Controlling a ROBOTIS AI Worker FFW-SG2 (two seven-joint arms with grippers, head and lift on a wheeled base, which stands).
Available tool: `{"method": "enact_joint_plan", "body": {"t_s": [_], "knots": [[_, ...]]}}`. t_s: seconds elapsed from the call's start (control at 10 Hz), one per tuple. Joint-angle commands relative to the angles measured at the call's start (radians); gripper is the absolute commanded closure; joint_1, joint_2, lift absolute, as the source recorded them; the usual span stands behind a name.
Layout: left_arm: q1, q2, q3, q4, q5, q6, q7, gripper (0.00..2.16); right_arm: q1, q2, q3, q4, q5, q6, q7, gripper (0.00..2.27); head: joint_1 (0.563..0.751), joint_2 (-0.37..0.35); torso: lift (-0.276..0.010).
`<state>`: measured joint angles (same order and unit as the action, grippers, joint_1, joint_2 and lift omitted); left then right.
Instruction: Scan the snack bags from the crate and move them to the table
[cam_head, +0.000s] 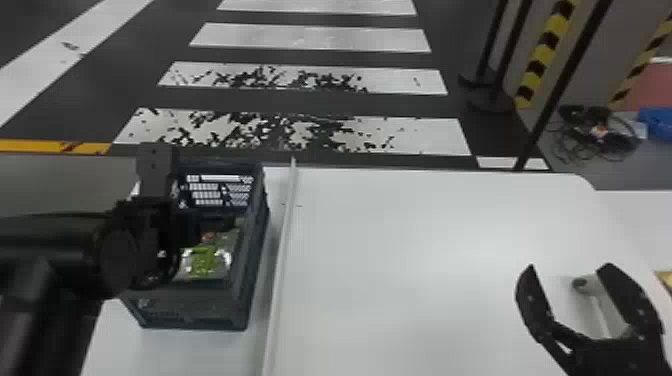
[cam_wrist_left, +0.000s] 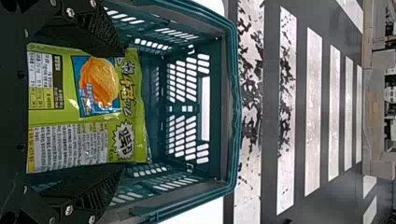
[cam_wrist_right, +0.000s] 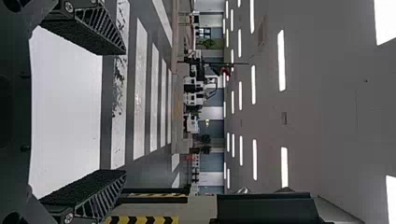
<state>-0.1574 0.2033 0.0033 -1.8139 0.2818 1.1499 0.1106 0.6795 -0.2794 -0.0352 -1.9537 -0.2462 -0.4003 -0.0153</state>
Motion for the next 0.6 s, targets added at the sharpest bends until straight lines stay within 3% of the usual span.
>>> {"method": "enact_joint_plan", "body": {"t_s": [0.0, 0.5], "knots": [[-0.011, -0.002, -0.011, 0.03, -0.021, 0.018, 0.001, 0.16, 0.0, -0.003, 0.0, 0.004, -0.002, -0.015, 0.0, 0.09, 0.695, -0.006, -0.095], [-0.077, -0.012, -0.014, 0.133, -0.024, 0.104, 0.001, 0.16, 0.002, -0.004, 0.001, 0.013, -0.002, -0.036, 0.0, 0.09, 0.695, 0.002, -0.095]]}}
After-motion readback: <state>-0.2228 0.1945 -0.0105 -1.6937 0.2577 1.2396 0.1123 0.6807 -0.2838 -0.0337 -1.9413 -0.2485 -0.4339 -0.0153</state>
